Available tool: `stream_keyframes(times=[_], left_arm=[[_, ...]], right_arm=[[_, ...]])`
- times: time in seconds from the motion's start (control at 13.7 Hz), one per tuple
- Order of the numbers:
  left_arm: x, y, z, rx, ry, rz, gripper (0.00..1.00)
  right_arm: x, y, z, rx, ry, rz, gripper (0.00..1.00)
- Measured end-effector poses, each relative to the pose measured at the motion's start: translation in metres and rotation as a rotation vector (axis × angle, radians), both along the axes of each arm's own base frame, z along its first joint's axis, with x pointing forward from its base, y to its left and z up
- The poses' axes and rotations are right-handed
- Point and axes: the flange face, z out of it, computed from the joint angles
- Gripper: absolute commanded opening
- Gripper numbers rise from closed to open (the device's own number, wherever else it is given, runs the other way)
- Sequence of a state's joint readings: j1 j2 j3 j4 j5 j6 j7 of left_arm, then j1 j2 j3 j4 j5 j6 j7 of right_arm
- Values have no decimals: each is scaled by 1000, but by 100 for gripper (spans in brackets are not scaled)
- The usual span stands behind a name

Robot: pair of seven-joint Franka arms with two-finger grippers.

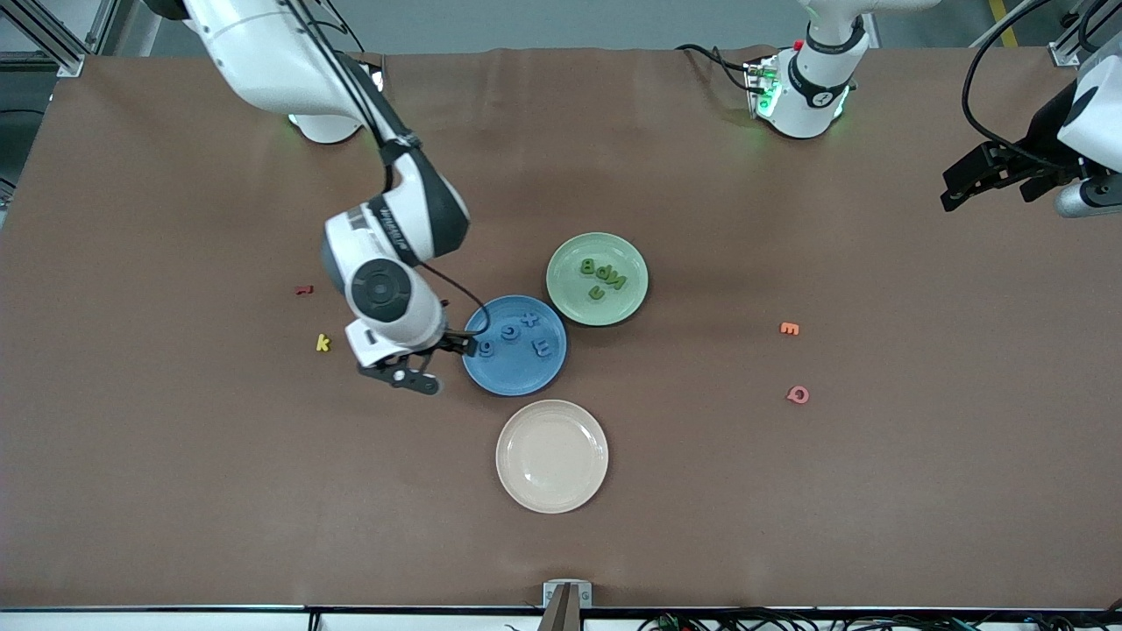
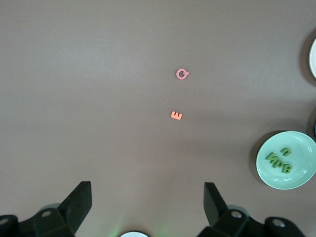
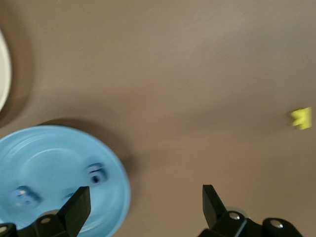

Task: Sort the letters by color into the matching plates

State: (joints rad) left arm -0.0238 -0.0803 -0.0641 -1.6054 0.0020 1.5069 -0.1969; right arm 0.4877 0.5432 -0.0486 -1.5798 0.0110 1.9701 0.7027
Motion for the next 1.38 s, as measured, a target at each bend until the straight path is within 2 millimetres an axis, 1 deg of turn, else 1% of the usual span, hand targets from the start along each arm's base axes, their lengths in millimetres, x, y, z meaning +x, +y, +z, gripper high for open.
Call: stream_keyframes(times=[0.29,0.44,0.58,0.73,0.87,0.95,1.02,1.09,1.24,1.38], left_arm=[[0,0,0,0,0,-1,100],[0,-1,0,0,0,-1,100],[0,-1,0,0,0,-2,100],[0,-1,0,0,0,-2,100],[0,-1,0,0,0,-2,100],[0,-1,0,0,0,-1,100],[0,-1,0,0,0,-1,100],[0,-1,0,0,0,-1,100],[0,-1,0,0,0,-1,100],[0,-1,0,0,0,-1,100]], right_arm=[[11,-56,34,-40,38,95,100],[15,-90,52,-32,69,143,100],[17,-132,79,-15,96,188,100],[15,-181,112,7,112,211,100],[10,-229,142,25,109,200,100],[8,-250,155,31,103,185,100],[4,-265,165,35,100,171,100],[0,-276,174,39,103,168,100],[-6,-287,195,45,114,164,100],[-7,-297,219,45,97,148,100]])
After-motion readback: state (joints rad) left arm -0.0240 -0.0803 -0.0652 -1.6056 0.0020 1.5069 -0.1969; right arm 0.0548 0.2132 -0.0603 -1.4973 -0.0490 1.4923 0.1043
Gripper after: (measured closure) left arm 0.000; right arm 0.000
